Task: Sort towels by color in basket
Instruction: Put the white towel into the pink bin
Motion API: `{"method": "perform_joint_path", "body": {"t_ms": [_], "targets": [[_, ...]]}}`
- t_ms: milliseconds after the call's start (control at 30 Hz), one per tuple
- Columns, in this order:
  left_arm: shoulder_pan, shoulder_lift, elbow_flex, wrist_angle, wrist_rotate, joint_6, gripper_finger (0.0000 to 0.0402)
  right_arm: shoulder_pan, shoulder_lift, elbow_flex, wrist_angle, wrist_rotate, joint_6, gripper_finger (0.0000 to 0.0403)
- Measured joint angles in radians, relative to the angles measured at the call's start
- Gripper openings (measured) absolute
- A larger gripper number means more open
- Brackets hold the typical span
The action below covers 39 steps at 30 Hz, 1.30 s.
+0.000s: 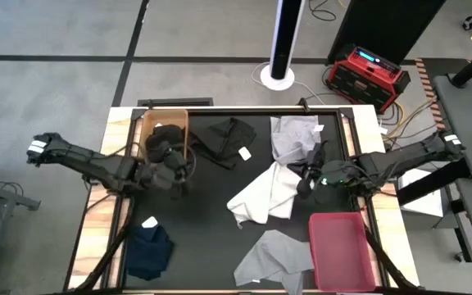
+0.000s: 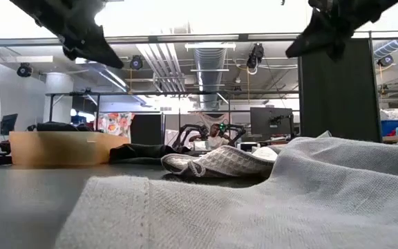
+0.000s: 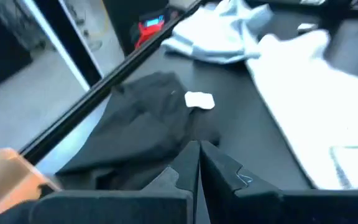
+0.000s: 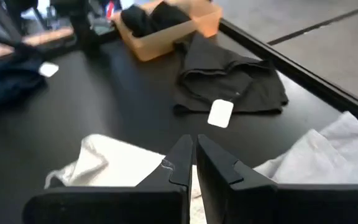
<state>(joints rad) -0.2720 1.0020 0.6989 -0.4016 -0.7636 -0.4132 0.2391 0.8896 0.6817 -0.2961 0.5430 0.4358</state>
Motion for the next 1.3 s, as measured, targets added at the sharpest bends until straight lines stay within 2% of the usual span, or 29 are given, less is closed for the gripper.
{"method": "perform_joint_path", "body": {"t_ms": [133,500,900,1033,1300], "targets": [[-0.072,0.046,0.000,0.021,-0.056,-0.049,0.0000,0.031,0.075,0.085,-0.053,-0.001,-0.028,0.0013],[-0.143,0.166,0.006,0.057,-0.066,-0.215,0.0000,0.087,0.250,0.325,-0.289,-0.028,-0.057,0.0013],[-0.170,0.261,0.007,0.133,-0.066,-0.236,0.0000,0.097,0.438,0.408,-0.297,-0.028,-0.172,0.0013],[-0.188,0.261,0.007,0.132,-0.066,-0.234,0.0000,0.097,0.510,0.429,-0.299,-0.045,-0.237,0.0013],[-0.216,0.235,0.007,0.102,-0.067,-0.197,0.0000,0.097,0.644,0.504,-0.297,-0.050,-0.222,0.0013]]}}
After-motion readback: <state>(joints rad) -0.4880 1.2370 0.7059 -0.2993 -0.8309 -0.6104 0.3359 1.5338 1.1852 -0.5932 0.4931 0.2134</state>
